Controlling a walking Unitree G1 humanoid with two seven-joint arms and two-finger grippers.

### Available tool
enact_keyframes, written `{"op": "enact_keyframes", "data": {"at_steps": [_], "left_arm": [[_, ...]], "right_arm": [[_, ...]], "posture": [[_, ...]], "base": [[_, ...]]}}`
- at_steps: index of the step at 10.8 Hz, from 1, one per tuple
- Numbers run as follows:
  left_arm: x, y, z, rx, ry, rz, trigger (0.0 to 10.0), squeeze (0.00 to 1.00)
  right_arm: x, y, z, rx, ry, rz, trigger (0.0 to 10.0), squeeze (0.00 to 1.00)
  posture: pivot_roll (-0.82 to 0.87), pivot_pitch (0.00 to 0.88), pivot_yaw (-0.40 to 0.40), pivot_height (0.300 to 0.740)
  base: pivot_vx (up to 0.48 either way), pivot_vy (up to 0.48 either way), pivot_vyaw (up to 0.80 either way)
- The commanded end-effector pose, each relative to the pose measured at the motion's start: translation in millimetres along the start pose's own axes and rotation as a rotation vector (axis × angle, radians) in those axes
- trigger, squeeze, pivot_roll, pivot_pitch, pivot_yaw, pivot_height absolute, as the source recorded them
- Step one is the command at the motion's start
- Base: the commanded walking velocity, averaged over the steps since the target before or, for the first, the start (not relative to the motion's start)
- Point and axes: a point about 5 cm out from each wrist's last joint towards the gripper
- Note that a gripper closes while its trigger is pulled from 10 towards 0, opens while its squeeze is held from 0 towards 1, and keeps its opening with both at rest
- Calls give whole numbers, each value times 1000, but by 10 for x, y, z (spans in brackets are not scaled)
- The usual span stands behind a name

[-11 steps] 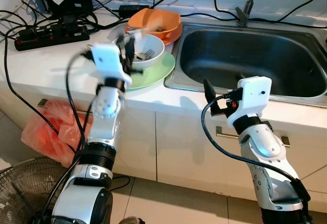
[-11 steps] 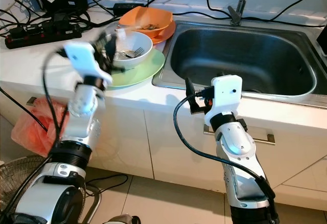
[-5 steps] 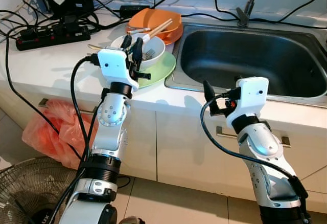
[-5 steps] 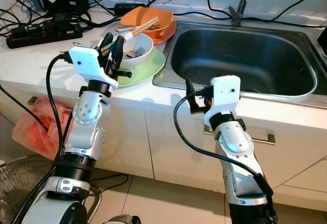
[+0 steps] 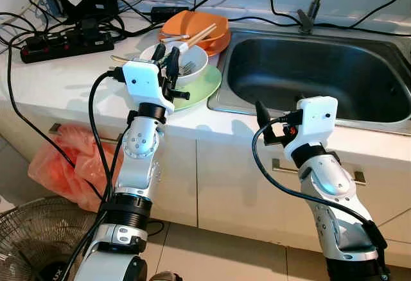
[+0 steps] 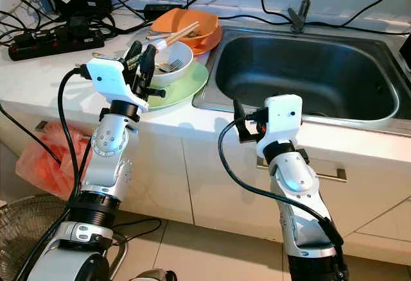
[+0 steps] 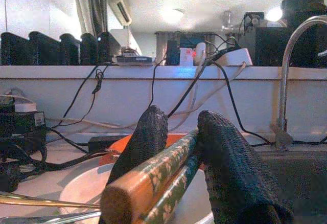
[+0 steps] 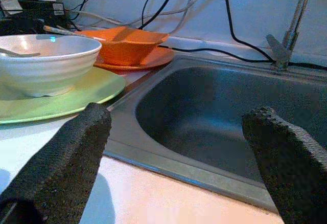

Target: Kitchen organization

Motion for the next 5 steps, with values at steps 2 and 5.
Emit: {"op": "enact_keyframes", "data": {"at_steps": [2, 5], "left_arm": [[-11, 21, -2, -4, -6, 2, 0, 0], [-11, 21, -2, -4, -6, 2, 0, 0]], "right_arm": [[-31, 23, 18, -6, -17, -1, 10000, 0], [-31, 23, 18, -6, -17, -1, 10000, 0]], "posture": [[27, 25, 22, 740], [27, 25, 22, 740]], "base": [[0, 0, 0], [0, 0, 0]]}}
Point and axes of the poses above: a point about 5 cm out from each wrist's last joint towards the gripper, its own z axis pointing out of the wrist towards the gripper, its own y axis along the axis of the wrist's last joint, x = y × z, and after that the axes turned 1 degree about z, right-handed
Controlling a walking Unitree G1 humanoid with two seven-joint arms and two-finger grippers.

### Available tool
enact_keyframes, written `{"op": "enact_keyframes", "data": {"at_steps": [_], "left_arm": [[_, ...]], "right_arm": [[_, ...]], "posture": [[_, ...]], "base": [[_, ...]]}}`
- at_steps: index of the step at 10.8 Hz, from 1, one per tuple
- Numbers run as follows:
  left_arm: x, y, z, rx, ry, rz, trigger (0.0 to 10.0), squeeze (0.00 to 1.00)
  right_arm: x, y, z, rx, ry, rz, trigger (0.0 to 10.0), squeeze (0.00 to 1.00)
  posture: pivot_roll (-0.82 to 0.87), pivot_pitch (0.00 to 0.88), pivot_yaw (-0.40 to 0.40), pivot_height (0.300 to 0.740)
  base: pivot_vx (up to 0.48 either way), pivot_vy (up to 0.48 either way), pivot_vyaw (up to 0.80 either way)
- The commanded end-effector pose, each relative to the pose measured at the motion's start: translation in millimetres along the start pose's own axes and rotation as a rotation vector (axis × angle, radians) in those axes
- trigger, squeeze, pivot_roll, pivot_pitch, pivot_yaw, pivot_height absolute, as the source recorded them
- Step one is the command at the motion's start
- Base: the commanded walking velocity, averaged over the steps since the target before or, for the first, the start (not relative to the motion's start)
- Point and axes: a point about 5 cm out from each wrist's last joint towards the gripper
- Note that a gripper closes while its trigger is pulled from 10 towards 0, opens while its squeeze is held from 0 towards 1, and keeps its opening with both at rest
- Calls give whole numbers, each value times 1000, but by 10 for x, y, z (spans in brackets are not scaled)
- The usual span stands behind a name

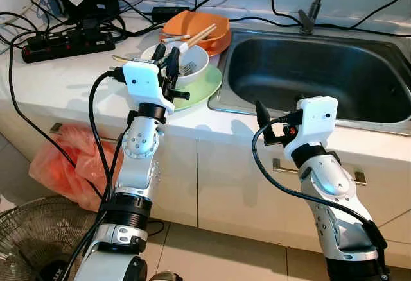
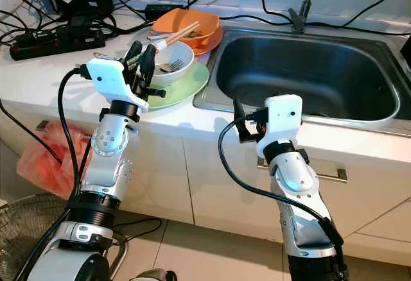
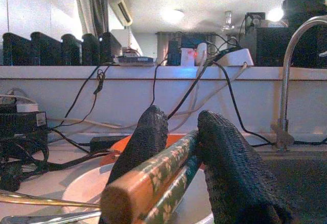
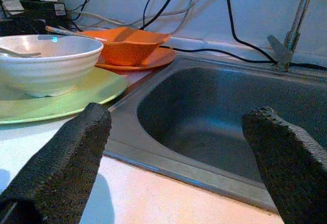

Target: Kitchen organization

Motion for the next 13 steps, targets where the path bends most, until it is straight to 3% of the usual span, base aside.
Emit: {"op": "enact_keyframes", "data": {"at_steps": [1, 10, 13], "left_arm": [[-11, 22, -2, -4, -6, 2, 0, 0], [-11, 22, -2, -4, -6, 2, 0, 0], [-108, 3, -53, 42, -47, -32, 0, 0]], "right_arm": [[-31, 23, 18, -6, -17, -1, 10000, 0], [-31, 23, 18, -6, -17, -1, 10000, 0], [-70, 13, 5, -16, -47, 27, 10000, 0]], "posture": [[27, 25, 22, 740], [27, 25, 22, 740], [27, 33, 32, 740]], "base": [[0, 0, 0], [0, 0, 0], [0, 0, 0]]}}
Point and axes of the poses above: a point about 5 cm out from each wrist's last joint towards the gripper, its own z axis pointing out of the wrist towards the gripper, its own y axis along the axis of the wrist's last joint, x = y × z, and after that the axes turned 1 degree about z, right-handed
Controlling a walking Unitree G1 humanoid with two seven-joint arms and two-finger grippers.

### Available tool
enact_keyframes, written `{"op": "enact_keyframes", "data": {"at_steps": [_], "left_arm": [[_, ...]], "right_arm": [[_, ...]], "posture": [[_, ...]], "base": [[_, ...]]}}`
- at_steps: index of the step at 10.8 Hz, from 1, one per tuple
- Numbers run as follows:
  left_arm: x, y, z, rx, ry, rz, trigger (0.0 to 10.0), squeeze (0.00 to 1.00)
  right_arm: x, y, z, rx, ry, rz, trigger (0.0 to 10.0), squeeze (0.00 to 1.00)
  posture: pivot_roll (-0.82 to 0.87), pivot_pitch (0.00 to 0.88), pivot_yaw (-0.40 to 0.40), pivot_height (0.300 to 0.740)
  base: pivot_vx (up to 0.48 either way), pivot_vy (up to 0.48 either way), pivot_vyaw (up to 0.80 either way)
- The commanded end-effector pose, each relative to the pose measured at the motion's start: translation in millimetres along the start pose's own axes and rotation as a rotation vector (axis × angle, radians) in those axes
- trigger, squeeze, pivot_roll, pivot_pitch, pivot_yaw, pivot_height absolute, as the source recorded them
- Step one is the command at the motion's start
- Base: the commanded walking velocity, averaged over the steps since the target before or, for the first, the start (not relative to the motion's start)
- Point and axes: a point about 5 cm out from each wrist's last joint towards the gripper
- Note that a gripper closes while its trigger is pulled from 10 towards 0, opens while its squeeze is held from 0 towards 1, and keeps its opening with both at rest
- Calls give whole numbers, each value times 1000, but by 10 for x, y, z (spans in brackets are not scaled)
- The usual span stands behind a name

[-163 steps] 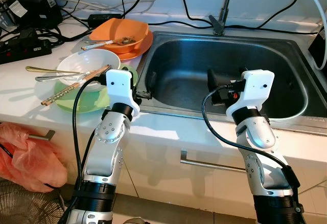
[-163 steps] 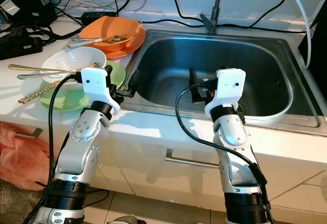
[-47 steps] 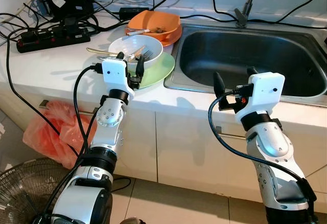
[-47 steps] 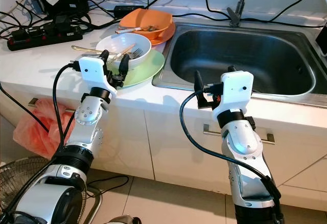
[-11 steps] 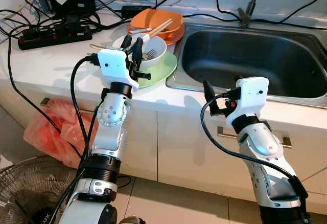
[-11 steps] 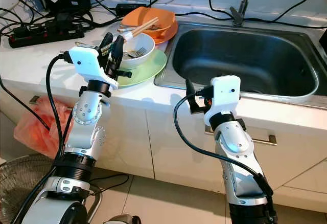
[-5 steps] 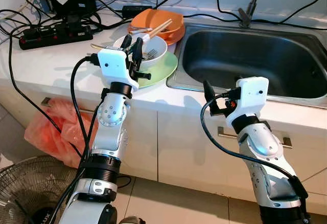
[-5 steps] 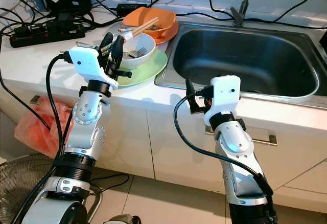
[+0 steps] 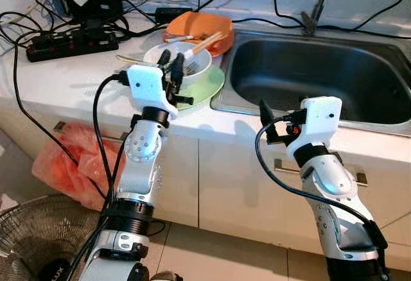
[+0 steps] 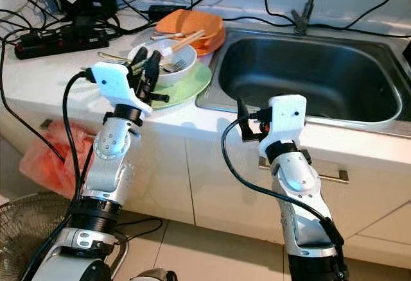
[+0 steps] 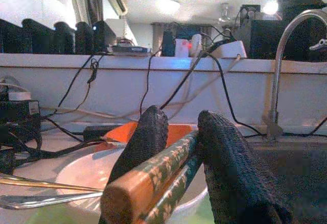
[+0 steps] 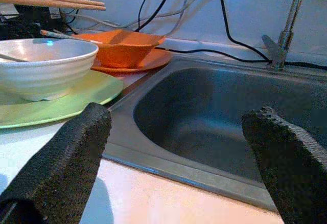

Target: Kitchen organization

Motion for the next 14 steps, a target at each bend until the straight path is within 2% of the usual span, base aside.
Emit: {"op": "enact_keyframes", "data": {"at_steps": [1, 2, 3, 5, 6, 8, 9, 14], "left_arm": [[-18, -8, -13, 14, -2, 10, 1765, 0], [-19, -11, -17, 19, 3, 6, 2275, 0], [-28, 4, -16, 22, -1, 0, 1451, 0], [-35, 5, -16, 25, -7, -2, 1098, 0], [-55, -1, -19, 30, -19, -10, 1059, 0], [-70, -2, -23, 38, -28, 1, 0, 0], [-64, -1, -20, 38, -27, 5, 0, 0], [-36, 8, -19, 36, -13, 2, 0, 0]], "right_arm": [[-24, 20, 7, -15, -15, 13, 10000, 0], [-24, 19, 8, -14, -15, 15, 10000, 0], [-25, 12, 11, -8, -17, 20, 10000, 0], [-28, 4, 14, -3, -19, 25, 10000, 0], [-27, 5, 18, -4, -18, 27, 10000, 0], [-27, 18, 23, -17, -15, 22, 10000, 0], [-29, 21, 25, -19, -13, 19, 10000, 0], [-26, 26, 29, -24, -11, 12, 10000, 0]], "posture": [[28, 33, 33, 740], [29, 33, 33, 740], [30, 33, 33, 740], [31, 31, 32, 740], [33, 29, 32, 740], [34, 27, 30, 740], [34, 25, 29, 740], [33, 25, 30, 740]], "base": [[0, 0, 0], [0, 0, 0], [0, 0, -431], [0, 0, 0], [0, 0, -800], [0, 0, 0], [0, 0, 0], [0, -428, 0]]}}
Point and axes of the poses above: a point about 5 cm out from each wrist's last joint towards the gripper, its own z axis pointing out of the wrist towards the gripper, its own y axis along the axis of the wrist's last joint, x = y × z, and after that the axes turned 1 degree about z, right-handed
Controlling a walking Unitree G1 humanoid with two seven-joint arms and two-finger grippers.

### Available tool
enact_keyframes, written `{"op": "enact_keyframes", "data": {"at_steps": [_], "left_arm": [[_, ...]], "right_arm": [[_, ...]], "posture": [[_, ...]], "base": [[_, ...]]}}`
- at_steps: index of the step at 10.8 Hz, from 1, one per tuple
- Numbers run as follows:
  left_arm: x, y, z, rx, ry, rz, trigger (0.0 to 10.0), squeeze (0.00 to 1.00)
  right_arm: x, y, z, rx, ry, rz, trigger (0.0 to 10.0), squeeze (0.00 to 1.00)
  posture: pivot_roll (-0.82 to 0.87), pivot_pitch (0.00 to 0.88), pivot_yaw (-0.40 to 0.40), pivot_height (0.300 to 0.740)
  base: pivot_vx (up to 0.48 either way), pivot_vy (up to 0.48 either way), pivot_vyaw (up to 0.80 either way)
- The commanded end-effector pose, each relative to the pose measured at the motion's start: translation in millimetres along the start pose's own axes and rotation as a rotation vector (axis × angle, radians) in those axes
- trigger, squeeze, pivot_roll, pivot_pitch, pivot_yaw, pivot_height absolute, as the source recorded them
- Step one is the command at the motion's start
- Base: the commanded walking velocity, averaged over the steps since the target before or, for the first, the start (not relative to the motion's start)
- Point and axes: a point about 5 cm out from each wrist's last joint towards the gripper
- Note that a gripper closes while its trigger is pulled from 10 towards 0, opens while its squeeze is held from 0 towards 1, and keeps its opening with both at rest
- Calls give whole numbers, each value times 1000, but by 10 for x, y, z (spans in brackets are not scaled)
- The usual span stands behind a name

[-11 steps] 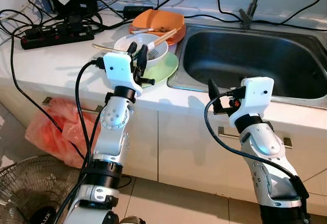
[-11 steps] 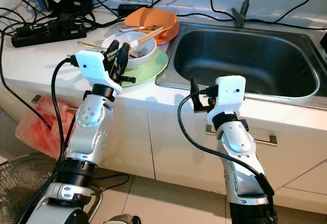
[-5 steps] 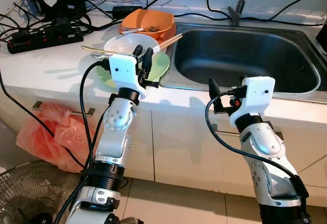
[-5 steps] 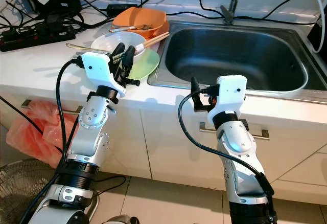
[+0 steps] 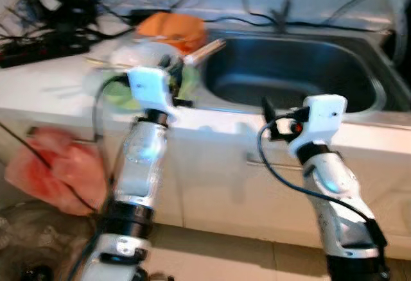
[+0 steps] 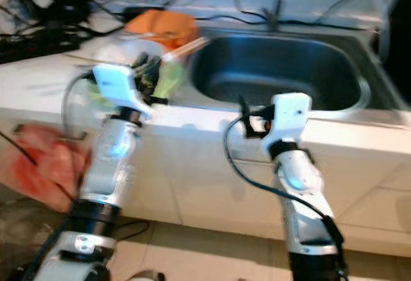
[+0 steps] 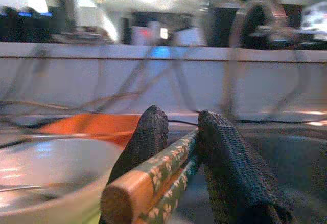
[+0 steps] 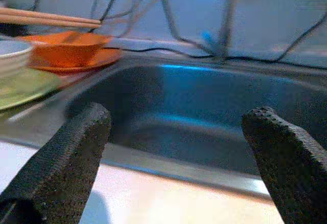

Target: Kitchen organization

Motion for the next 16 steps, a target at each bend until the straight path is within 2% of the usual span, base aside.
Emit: {"op": "enact_keyframes", "data": {"at_steps": [1, 5, 8, 9, 16], "left_arm": [[68, 39, 5, -8, 17, 13, 0, 0], [83, 53, -4, -15, 27, -13, 0, 0], [145, 97, 8, -29, 45, -1, 0, 0], [191, 92, 12, -23, 73, 8, 0, 0], [184, 124, 26, -31, 70, 3, 0, 0]], "right_arm": [[37, 35, 10, -16, 15, 6, 10000, 0], [40, 37, 6, -17, 14, 5, 10000, 0], [36, 79, 6, -47, 14, 2, 10000, 0], [37, 80, 5, -50, 15, 6, 10000, 0], [47, 126, 7, -85, 19, 18, 10000, 0]], "posture": [[33, 25, 29, 740], [33, 30, 28, 740], [34, 28, 31, 740], [34, 26, 32, 740], [36, 28, 34, 740]], "base": [[0, -465, 0], [0, 0, 0], [0, 0, 0], [480, 0, 0], [450, 0, 0]]}}
Point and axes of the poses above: a point about 5 cm out from each wrist's last joint towards the gripper, its own z axis pointing out of the wrist towards the gripper, its own y axis along the axis of the wrist's last joint, x = y × z, and after that the axes turned 1 degree about z, right-handed
